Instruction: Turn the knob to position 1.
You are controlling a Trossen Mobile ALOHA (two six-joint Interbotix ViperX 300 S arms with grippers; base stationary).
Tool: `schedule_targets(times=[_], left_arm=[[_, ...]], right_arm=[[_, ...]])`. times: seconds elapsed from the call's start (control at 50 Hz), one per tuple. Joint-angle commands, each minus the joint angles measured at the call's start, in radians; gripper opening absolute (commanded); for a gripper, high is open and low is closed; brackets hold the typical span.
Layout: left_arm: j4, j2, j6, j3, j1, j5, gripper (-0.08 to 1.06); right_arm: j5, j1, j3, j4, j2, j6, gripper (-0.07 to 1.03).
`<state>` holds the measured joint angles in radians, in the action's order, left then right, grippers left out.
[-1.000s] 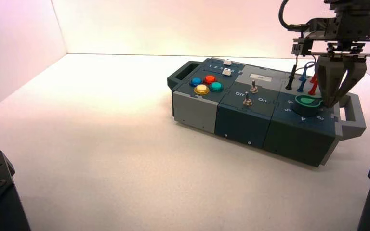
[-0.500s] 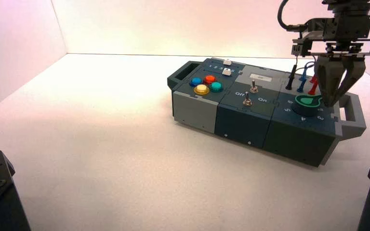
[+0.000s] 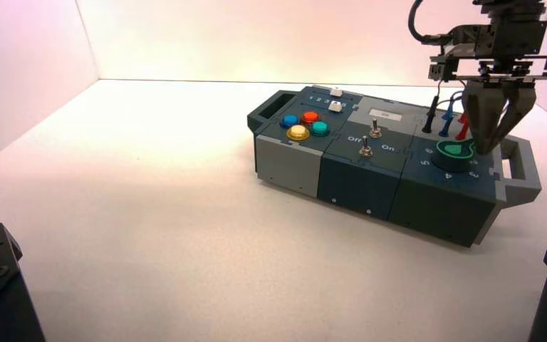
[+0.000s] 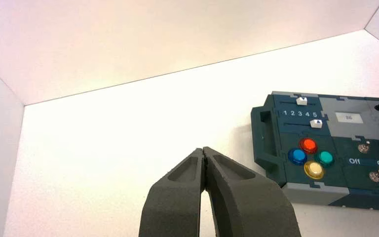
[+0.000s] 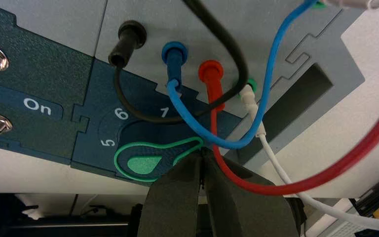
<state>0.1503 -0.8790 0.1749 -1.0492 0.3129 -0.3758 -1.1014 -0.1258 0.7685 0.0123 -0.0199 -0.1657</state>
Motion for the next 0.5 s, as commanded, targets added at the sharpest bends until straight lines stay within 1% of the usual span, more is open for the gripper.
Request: schedule_targets(times=[0.02, 0.16, 0.5], left_arm=[[-0.002, -0.002, 0.003, 0.011, 0.008, 0.011, -0.03], [-0.003, -0.002, 0.003, 0.011, 0.008, 0.011, -0.03], [-0.003, 0.0, 0.005, 0.011, 0.008, 0.012, -0.03]], right_arm=[[0.0, 0.005, -0.031, -0.002, -0.011, 0.0, -0.02], [-0.002, 0.005, -0.048, 0.0, -0.005, 0.0, -0.02], [-0.003, 0.005, -0.061, -0.002, 0.012, 0.002, -0.02]])
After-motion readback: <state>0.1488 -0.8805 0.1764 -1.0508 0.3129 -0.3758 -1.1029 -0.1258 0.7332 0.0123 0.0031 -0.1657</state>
